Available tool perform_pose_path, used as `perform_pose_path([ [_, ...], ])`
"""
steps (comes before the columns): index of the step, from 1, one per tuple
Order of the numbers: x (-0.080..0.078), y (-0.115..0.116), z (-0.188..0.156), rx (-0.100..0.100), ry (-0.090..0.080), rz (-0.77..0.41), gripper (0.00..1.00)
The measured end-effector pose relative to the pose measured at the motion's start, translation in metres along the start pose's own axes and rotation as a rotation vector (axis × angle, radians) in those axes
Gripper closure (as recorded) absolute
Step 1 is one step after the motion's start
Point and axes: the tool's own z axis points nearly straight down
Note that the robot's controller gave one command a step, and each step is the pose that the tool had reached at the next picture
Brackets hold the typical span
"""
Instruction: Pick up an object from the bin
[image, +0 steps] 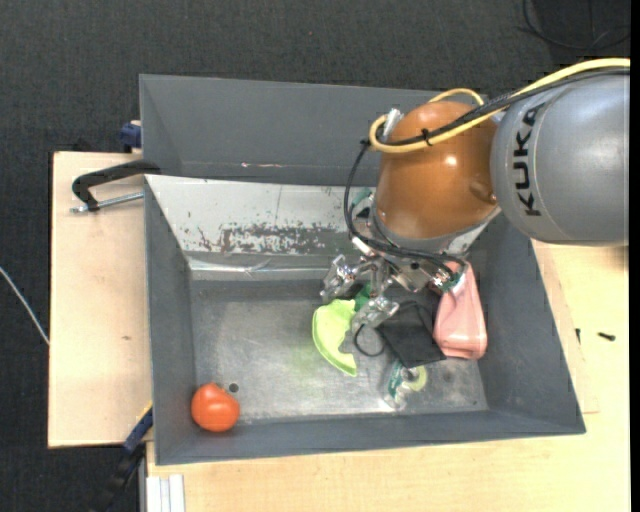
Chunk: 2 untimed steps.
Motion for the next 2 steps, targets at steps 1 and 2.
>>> perform_pose_path([
  [1, -0.002, -0.001, -0.043, 0.005, -0.006, 0.000, 1.00],
  [2, -0.001, 0.000, -0.079, 0.002, -0.003, 0.012, 1.00],
])
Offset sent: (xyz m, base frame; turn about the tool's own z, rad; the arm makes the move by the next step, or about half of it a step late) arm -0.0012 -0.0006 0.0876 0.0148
